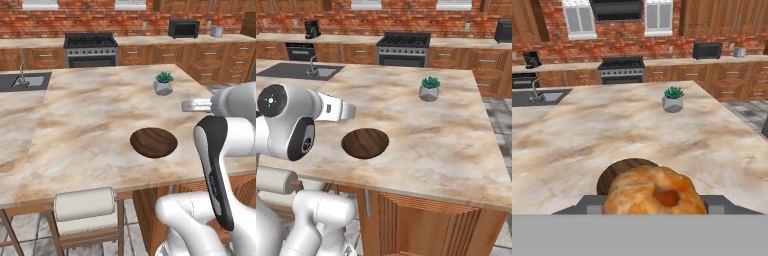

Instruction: Retrieve the tangerine and banana from the fridge and place them into the bowl on the dining table.

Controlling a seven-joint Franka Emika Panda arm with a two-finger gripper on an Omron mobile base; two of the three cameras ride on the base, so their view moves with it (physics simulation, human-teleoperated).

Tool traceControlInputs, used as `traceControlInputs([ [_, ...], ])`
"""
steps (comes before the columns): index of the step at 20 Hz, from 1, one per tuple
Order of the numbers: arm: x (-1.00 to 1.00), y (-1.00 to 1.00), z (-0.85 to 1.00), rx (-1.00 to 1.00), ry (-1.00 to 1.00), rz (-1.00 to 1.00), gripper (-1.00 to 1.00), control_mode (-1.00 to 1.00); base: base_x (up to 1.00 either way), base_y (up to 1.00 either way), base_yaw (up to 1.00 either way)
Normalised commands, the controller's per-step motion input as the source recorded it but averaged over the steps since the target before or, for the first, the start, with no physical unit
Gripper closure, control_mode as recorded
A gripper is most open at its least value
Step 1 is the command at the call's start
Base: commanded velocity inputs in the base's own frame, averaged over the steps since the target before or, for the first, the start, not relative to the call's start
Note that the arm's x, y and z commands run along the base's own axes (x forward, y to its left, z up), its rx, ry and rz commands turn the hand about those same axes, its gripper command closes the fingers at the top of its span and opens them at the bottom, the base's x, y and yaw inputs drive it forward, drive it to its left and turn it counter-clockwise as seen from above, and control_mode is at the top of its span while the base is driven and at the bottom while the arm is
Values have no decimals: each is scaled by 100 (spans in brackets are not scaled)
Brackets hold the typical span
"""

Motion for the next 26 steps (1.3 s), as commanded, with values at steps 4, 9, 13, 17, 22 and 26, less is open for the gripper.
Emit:
traceControlInputs([
  [4, 65, 0, -18, 0, 11, -7, 100, -100, 0, 0, 0],
  [9, 64, 1, -42, 0, 37, 0, 100, -100, 0, 0, 0],
  [13, 49, 16, -50, 3, 53, 0, 100, -100, 0, 0, 0],
  [17, 25, 14, -44, 7, 39, 2, 100, -100, 0, 0, 0],
  [22, 2, 8, -33, 11, 14, 3, 100, -100, 0, 0, 0],
  [26, 2, 6, -36, 5, 6, 2, 100, -100, 0, 0, 0],
])
